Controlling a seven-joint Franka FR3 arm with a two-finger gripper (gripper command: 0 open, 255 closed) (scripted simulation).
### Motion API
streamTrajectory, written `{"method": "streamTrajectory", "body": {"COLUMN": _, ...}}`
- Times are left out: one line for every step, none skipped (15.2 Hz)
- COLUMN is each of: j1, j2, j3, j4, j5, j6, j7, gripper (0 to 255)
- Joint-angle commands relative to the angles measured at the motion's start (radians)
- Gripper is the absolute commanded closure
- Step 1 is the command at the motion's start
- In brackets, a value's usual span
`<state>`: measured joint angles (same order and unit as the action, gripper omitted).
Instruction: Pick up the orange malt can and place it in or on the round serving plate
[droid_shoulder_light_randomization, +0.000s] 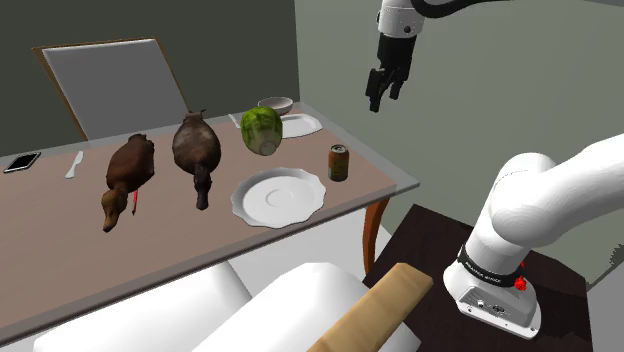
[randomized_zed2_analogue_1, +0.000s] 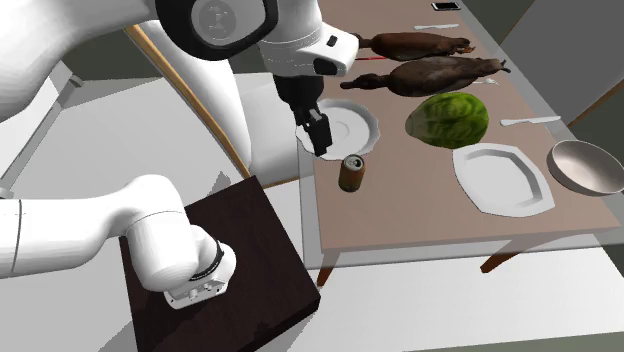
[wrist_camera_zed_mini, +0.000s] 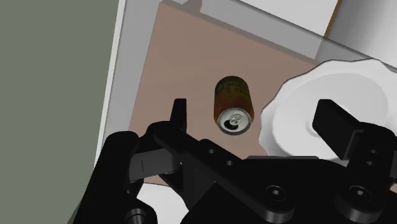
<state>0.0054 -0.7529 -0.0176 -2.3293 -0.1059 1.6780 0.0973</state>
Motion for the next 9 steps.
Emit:
{"method": "streamTrajectory", "body": {"j1": 0.0, "j2": 0.0, "j3": 0.0, "j4": 0.0, "j5": 0.0, "j6": 0.0, "j7": 0.0, "gripper": 0}}
{"method": "streamTrajectory", "body": {"j1": 0.002, "j2": 0.029, "j3": -0.008, "j4": -0.005, "j5": 0.002, "j6": 0.028, "j7": -0.008, "gripper": 0}}
{"method": "streamTrajectory", "body": {"j1": 0.004, "j2": 0.058, "j3": -0.015, "j4": -0.008, "j5": 0.004, "j6": 0.055, "j7": -0.016, "gripper": 0}}
{"method": "streamTrajectory", "body": {"j1": 0.007, "j2": 0.089, "j3": -0.023, "j4": -0.011, "j5": 0.006, "j6": 0.082, "j7": -0.024, "gripper": 0}}
{"method": "streamTrajectory", "body": {"j1": 0.009, "j2": 0.12, "j3": -0.03, "j4": -0.012, "j5": 0.008, "j6": 0.108, "j7": -0.033, "gripper": 0}}
{"method": "streamTrajectory", "body": {"j1": 0.012, "j2": 0.152, "j3": -0.037, "j4": -0.011, "j5": 0.012, "j6": 0.134, "j7": -0.042, "gripper": 0}}
{"method": "streamTrajectory", "body": {"j1": 0.014, "j2": 0.186, "j3": -0.044, "j4": -0.01, "j5": 0.015, "j6": 0.159, "j7": -0.051, "gripper": 0}}
{"method": "streamTrajectory", "body": {"j1": 0.017, "j2": 0.219, "j3": -0.051, "j4": -0.007, "j5": 0.019, "j6": 0.184, "j7": -0.06, "gripper": 0}}
{"method": "streamTrajectory", "body": {"j1": 0.02, "j2": 0.254, "j3": -0.057, "j4": -0.003, "j5": 0.024, "j6": 0.208, "j7": -0.07, "gripper": 0}}
